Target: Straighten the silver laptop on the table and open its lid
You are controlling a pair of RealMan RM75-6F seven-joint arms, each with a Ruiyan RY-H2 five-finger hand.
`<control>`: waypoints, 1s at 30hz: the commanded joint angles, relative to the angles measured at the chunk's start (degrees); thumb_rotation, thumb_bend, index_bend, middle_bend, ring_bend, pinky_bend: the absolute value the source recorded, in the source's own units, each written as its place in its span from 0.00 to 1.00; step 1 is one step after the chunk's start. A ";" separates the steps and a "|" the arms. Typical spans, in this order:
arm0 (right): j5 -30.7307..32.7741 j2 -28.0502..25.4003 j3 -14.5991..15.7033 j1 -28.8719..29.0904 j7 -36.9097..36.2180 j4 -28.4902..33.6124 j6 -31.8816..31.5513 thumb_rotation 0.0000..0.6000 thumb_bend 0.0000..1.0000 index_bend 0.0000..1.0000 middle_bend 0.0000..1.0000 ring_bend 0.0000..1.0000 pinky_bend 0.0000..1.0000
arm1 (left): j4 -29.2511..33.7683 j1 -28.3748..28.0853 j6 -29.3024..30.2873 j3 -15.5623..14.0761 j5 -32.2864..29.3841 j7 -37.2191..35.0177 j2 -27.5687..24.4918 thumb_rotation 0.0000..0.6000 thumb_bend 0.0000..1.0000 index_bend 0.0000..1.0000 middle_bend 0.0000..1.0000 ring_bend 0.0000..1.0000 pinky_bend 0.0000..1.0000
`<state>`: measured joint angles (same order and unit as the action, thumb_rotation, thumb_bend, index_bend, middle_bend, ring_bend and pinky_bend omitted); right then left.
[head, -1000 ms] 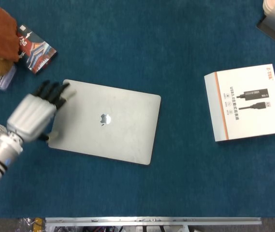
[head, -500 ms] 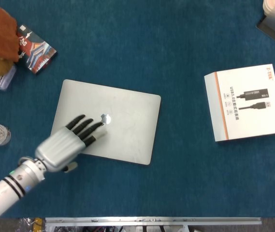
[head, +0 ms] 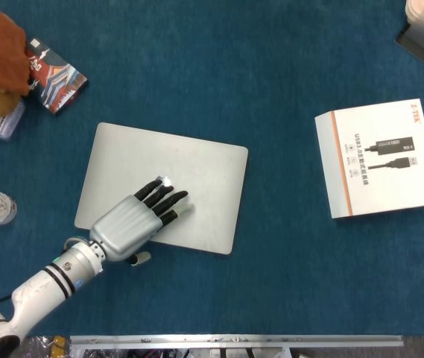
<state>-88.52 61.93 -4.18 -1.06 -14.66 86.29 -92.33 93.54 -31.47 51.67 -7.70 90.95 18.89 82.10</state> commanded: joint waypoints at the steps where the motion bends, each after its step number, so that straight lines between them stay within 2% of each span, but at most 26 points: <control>1: 0.18 -0.11 -0.03 -0.11 -0.28 -0.13 -0.08 1.00 0.25 0.02 0.17 0.09 0.07 | -0.23 -0.52 -1.30 0.41 -1.31 0.96 0.98 0.92 0.20 0.00 0.00 0.00 0.00; 8: 0.33 -0.23 0.02 -0.49 -1.11 -0.71 -0.46 1.00 0.25 0.02 0.17 0.09 0.07 | -0.90 -0.92 -1.34 1.54 -2.57 0.67 3.07 0.88 0.20 0.00 0.00 0.00 0.00; 30: 0.74 -1.06 -0.20 -1.66 -2.60 -1.41 -1.95 1.00 0.25 0.02 0.17 0.09 0.07 | -3.49 -1.98 -1.21 2.90 -4.71 1.32 7.31 0.87 0.20 0.00 0.00 0.00 0.00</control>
<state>-87.78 60.88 -4.38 -2.73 -17.26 84.88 -94.28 90.05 -33.43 50.47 -4.83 86.30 20.27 89.35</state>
